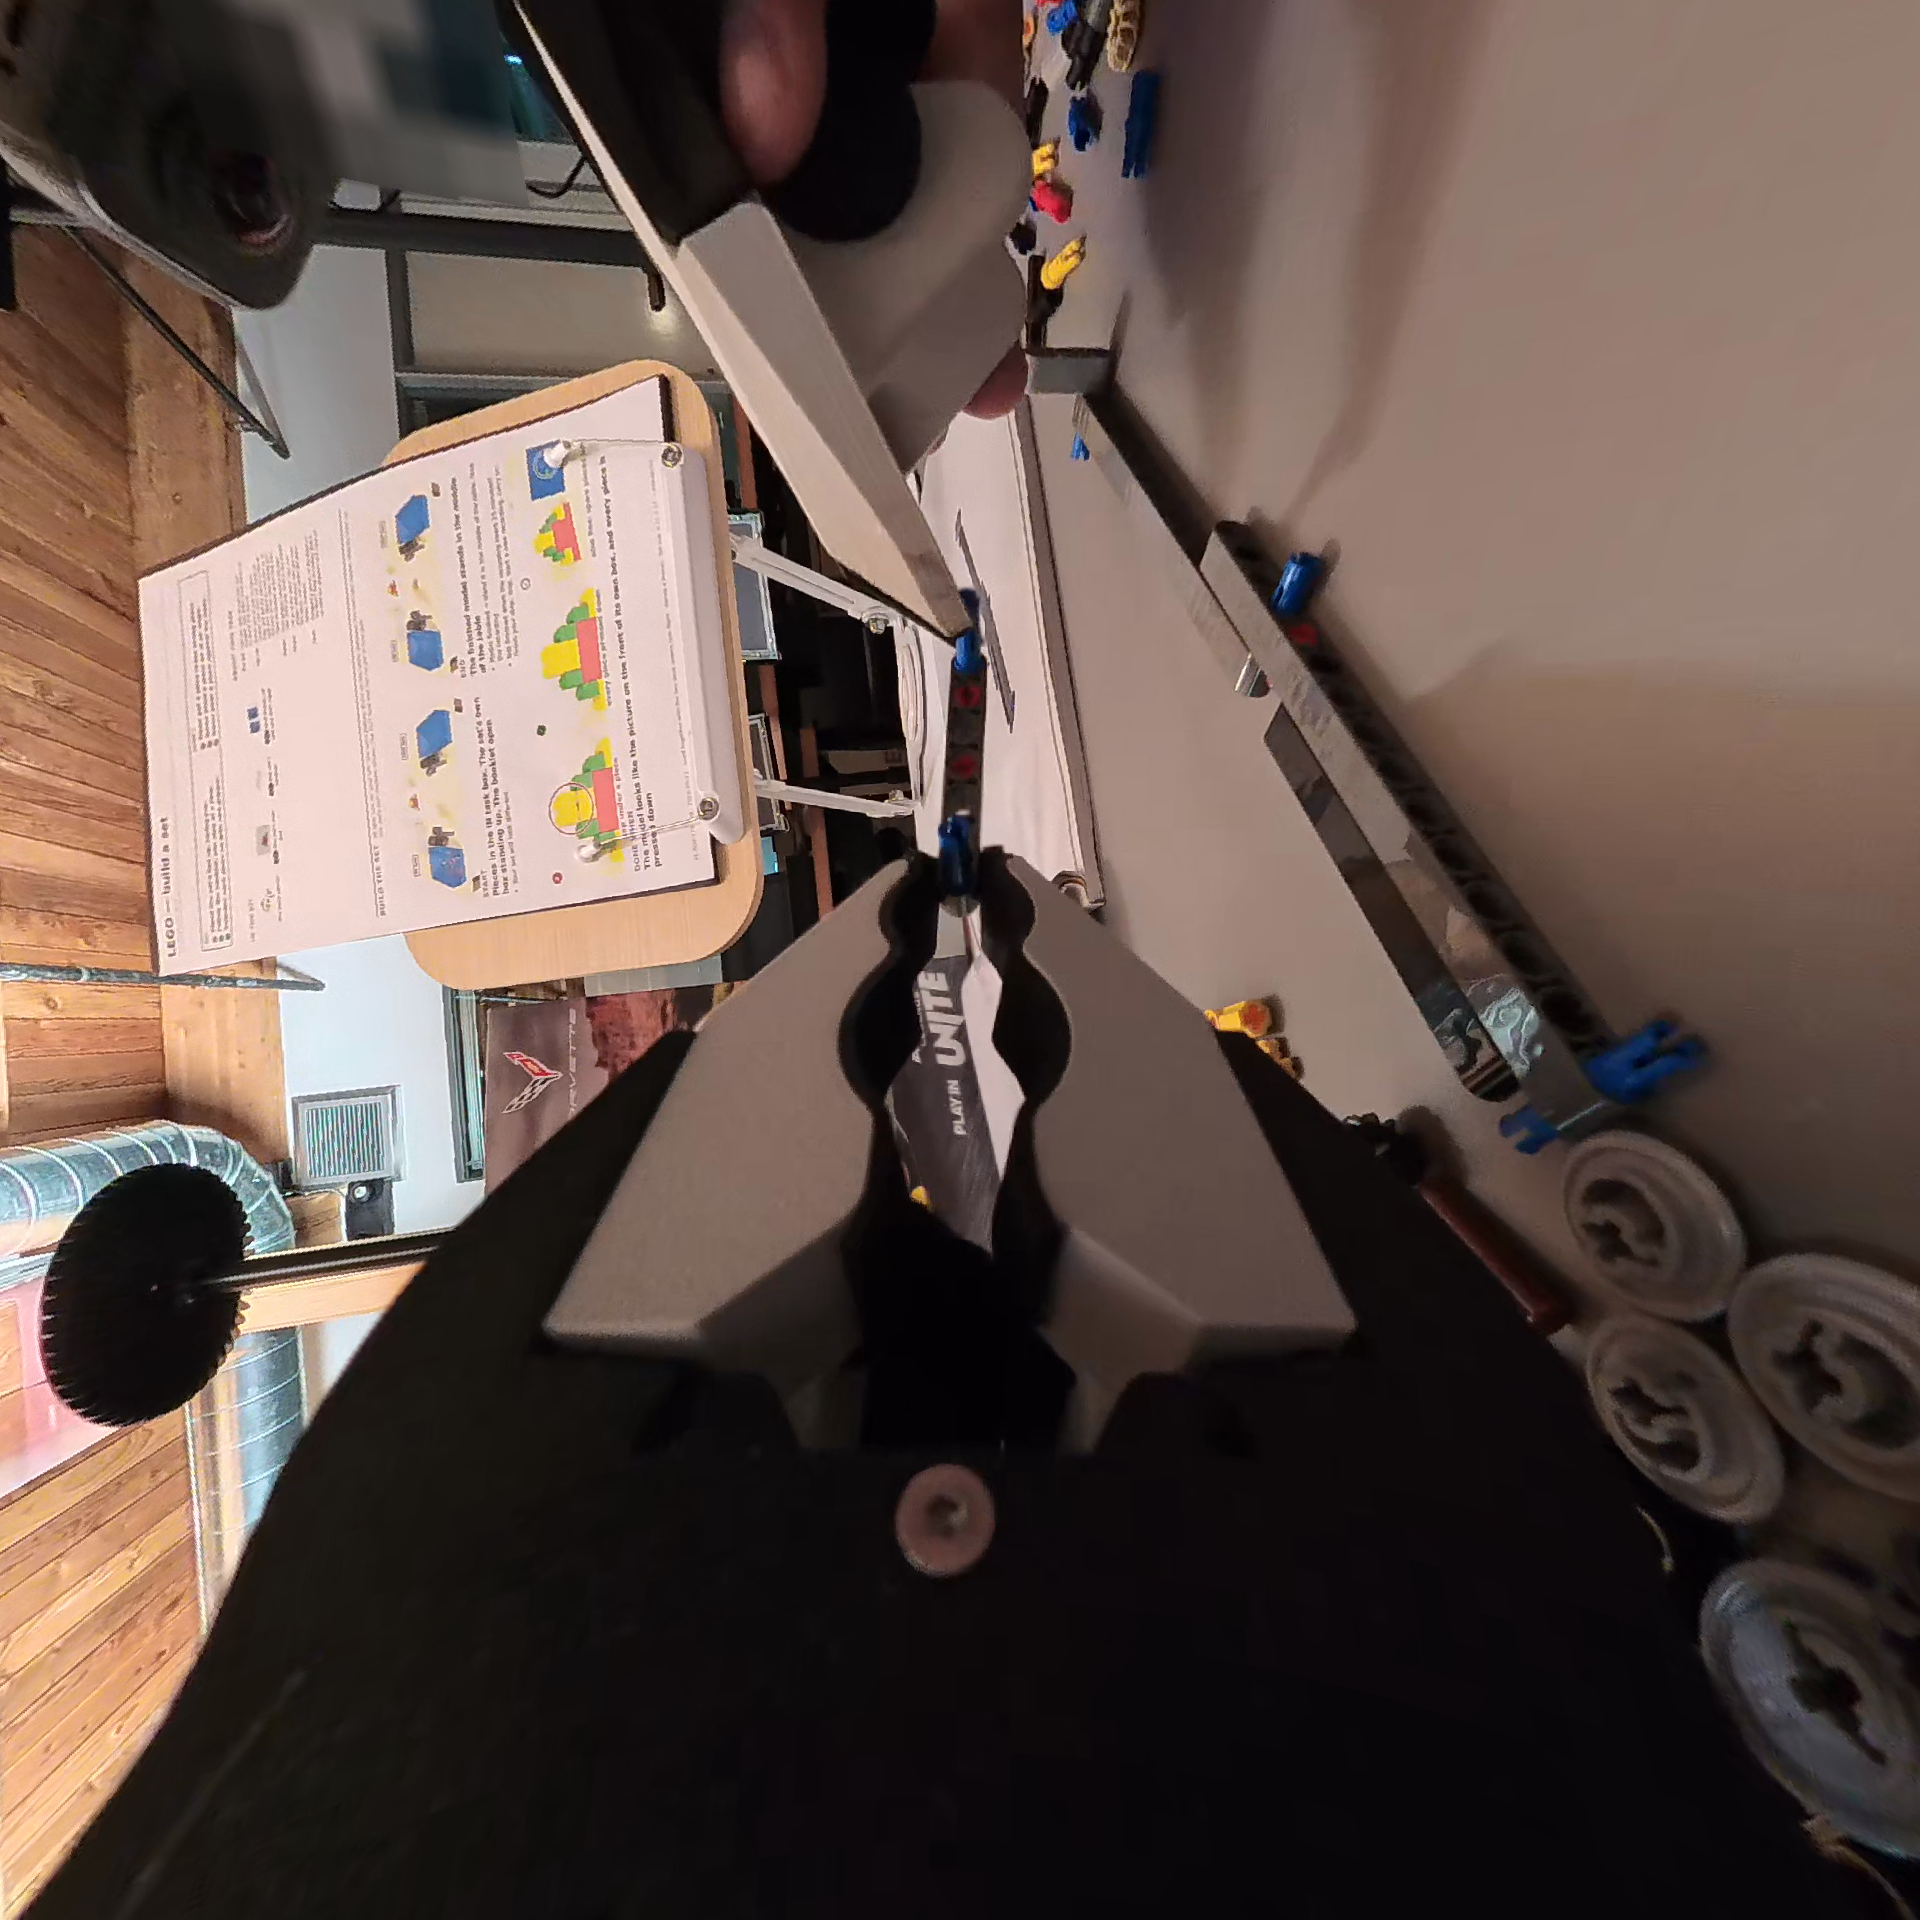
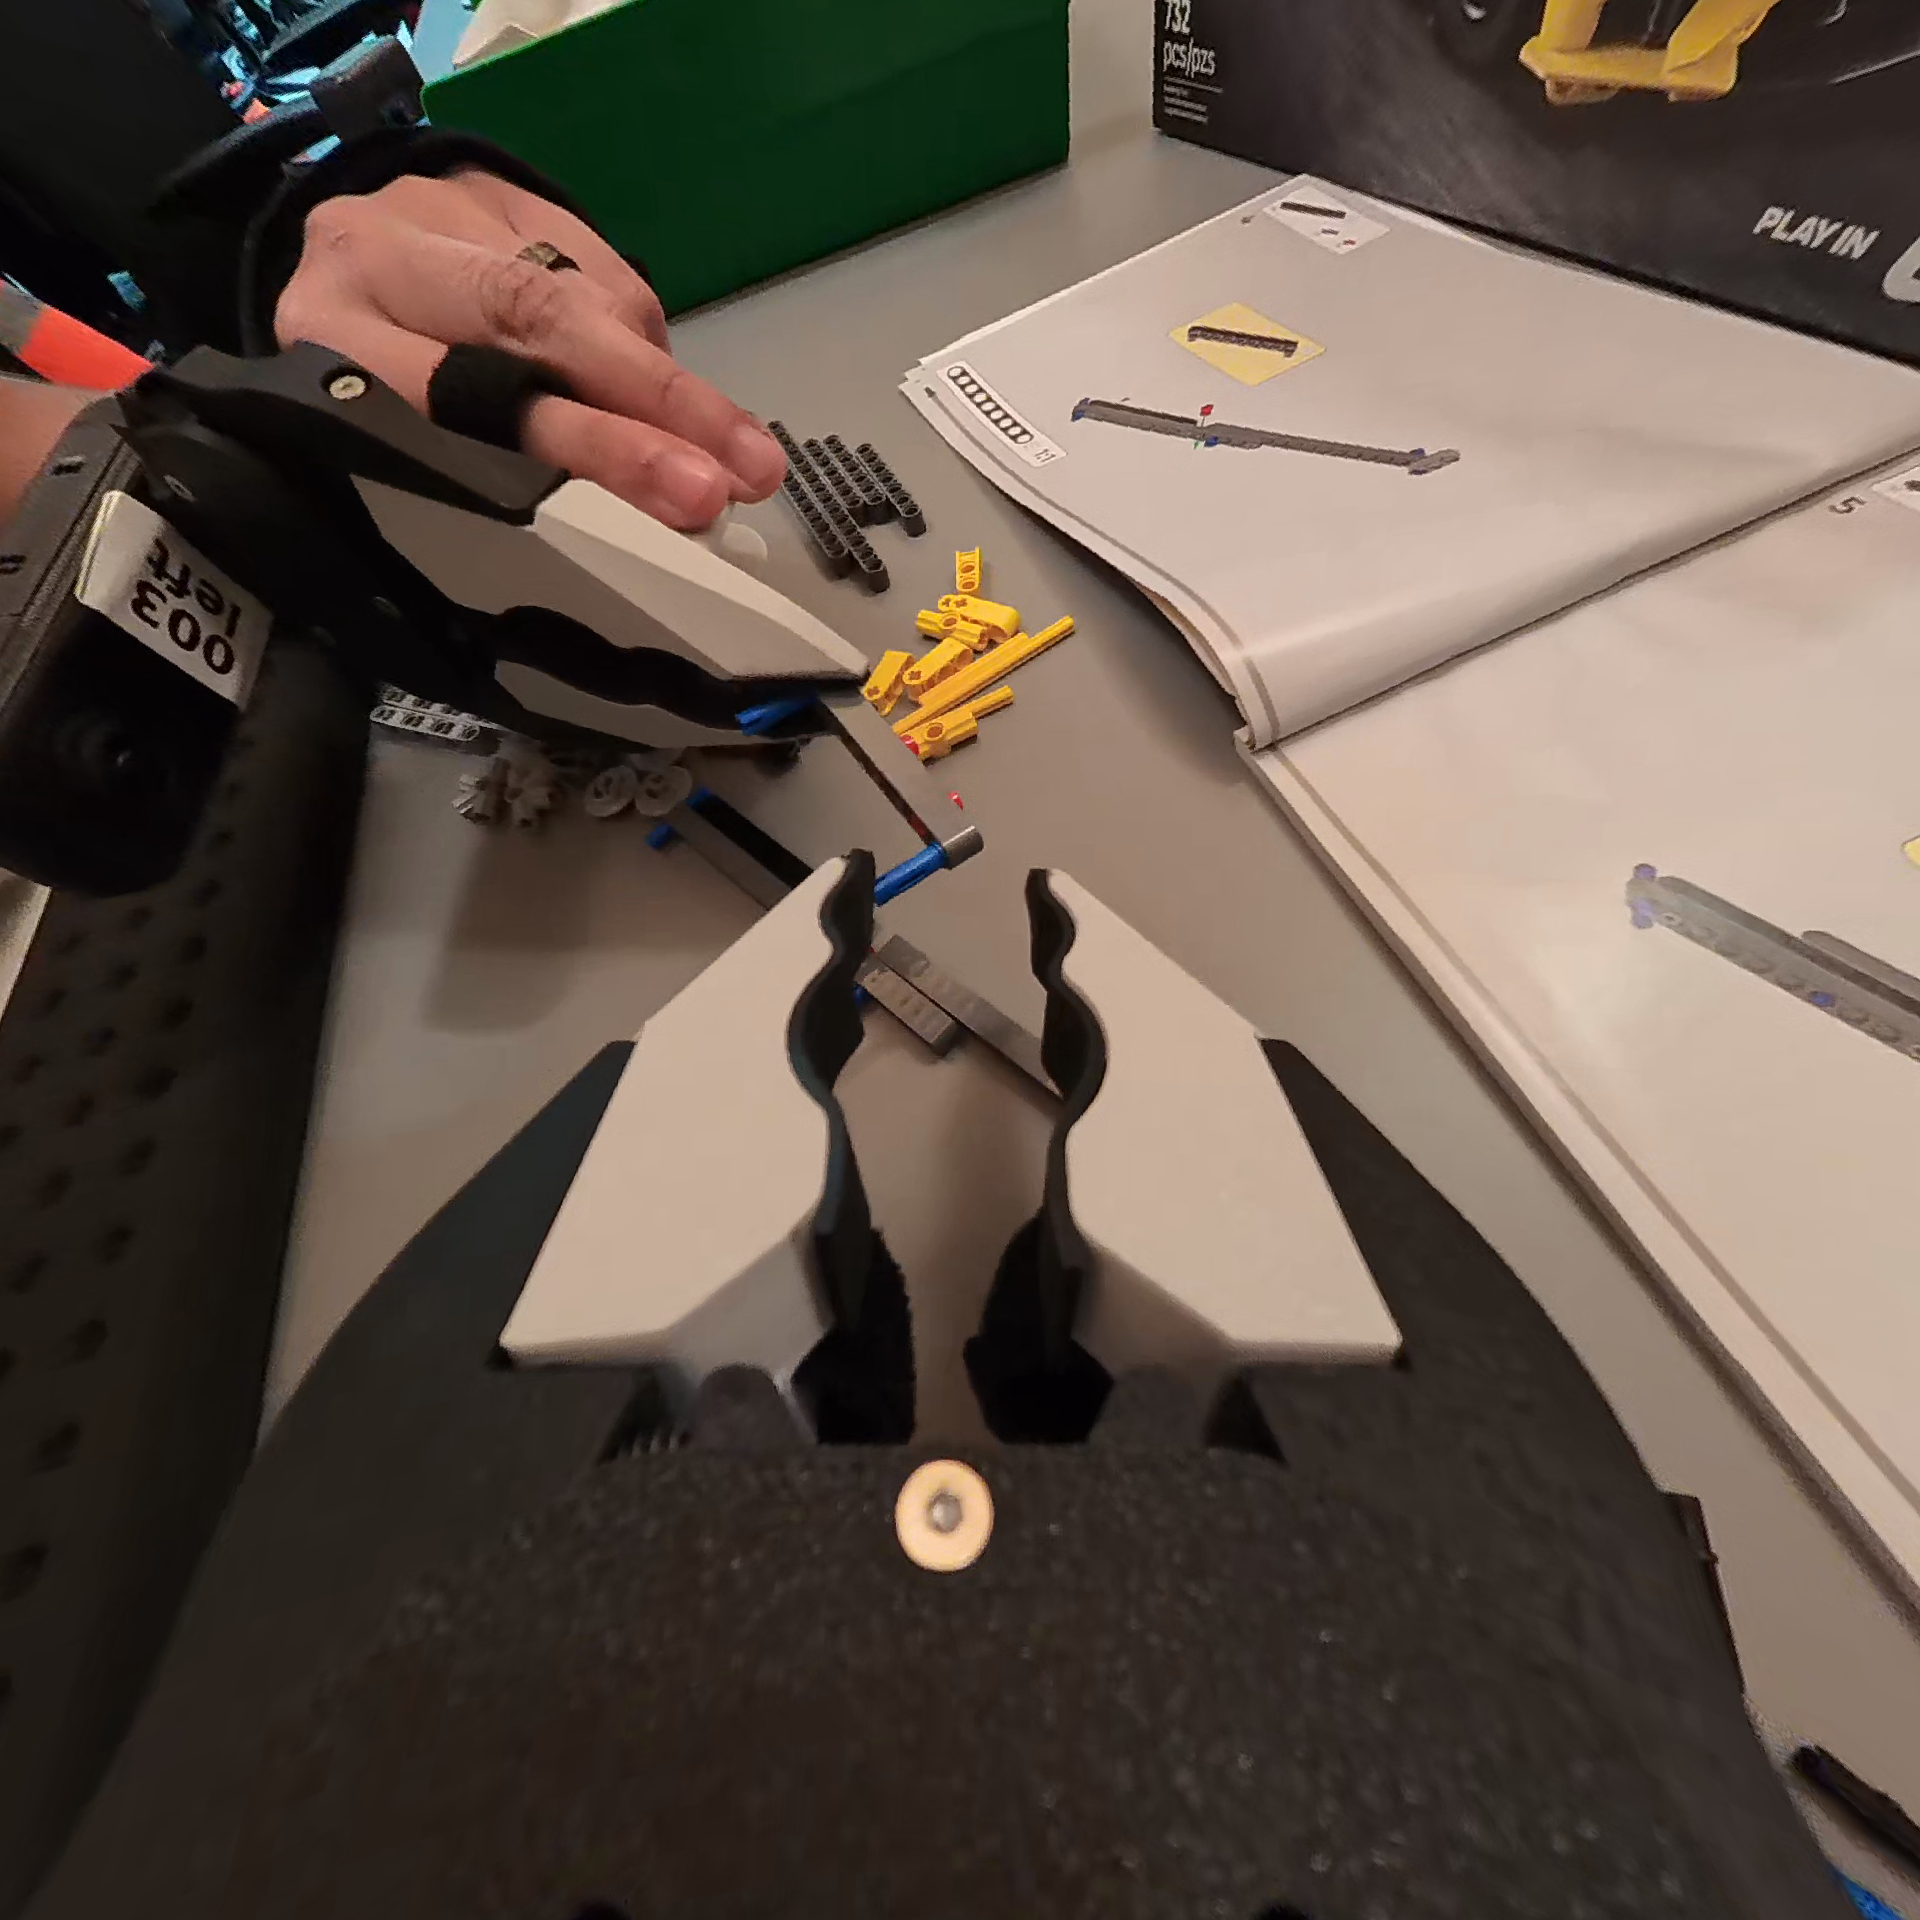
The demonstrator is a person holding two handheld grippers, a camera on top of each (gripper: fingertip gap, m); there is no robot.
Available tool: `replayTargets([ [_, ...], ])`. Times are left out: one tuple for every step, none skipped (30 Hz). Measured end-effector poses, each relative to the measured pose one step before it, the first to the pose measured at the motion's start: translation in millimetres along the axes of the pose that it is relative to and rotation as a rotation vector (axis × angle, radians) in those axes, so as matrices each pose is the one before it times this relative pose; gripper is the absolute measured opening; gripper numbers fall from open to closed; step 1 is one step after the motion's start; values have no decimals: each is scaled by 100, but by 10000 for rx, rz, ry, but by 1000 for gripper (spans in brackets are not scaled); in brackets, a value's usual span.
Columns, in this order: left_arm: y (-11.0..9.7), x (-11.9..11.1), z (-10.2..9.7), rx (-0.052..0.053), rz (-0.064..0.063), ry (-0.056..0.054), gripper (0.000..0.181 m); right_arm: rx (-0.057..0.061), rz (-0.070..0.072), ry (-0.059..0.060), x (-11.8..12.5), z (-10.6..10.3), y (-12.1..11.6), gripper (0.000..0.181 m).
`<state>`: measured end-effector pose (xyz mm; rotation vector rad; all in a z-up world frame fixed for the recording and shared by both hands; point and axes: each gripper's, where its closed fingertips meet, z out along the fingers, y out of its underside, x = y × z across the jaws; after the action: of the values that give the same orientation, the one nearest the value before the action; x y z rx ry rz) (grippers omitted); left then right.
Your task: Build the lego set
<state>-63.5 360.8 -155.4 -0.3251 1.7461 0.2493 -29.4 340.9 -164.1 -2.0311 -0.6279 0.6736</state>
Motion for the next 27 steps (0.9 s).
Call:
replayTargets([
  [27,-24,5,-18,-33,-17,6,54,-30,-35,-41,-25,-85,28],
  [-5,-65,-20,8,-26,-34,6,35,-11,-23,-30,-27,-55,28],
  [5,-13,-17,8,-27,3,6,15,-3,-21,-33,-29,-33,28],
  [27,-21,9,0,-25,-19,6,14,-25,-20,-44,-27,-26,28],
  [76,-8,16,-23,6,-19,6,50,-59,66,46,-61,-79,29],
  [166,44,36,-71,14,15,6,38,-103,203,241,-80,-89,29],
  [166,17,29,-50,5,-5,6,-63,-119,214,279,-63,71,29],
  [101,28,6,-4,-6,5,6,-127,-112,139,184,-45,156,29],
  [109,35,3,-13,-28,21,6,-91,-70,203,282,-49,125,28],
  [109,5,-2,-22,-36,10,6,-47,-38,183,255,-31,78,28],
  [63,-10,-17,-13,-16,-1,6,7,25,-15,-29,-14,0,29],
  [32,4,-13,-13,8,-1,6,84,101,-203,-306,11,-137,29],
  [6,27,-23,-15,17,12,6,144,163,-190,-264,12,-248,29],
  [-18,46,-8,-7,24,15,6,107,157,-186,-249,43,-197,29],
  [-37,42,-27,-1,38,8,6,67,144,-241,-329,64,-133,28],
  [-67,-14,-36,10,54,-26,6,36,199,-176,-220,74,-100,28],
  [-82,-41,-40,23,52,-34,6,-30,237,-134,-120,116,5,28],
  [-19,-2,10,-23,29,2,6,-54,191,-141,-151,145,62,28],
  [13,-27,34,-51,21,-28,6,-36,144,-47,-65,178,51,27],
  [-9,-56,20,-18,31,-34,6,-91,52,90,120,166,127,26],
  [-22,-34,6,6,4,-7,6,-122,-58,162,195,142,180,25],
  [-28,-60,-12,16,-29,-17,6,-84,-100,158,157,108,142,25],
  [-12,-12,1,9,-24,1,6,-75,-90,128,121,97,106,25],
  [22,46,3,-21,-14,28,6,-18,-84,72,-9,67,8,23],
  [52,1,13,-29,17,-15,6,43,-65,50,-57,23,-99,17],
  [31,-13,6,-28,37,-16,6,25,-42,92,27,55,-90,10],
  [-1,44,23,-17,-1,29,6,4,-31,208,216,59,-72,5],
])
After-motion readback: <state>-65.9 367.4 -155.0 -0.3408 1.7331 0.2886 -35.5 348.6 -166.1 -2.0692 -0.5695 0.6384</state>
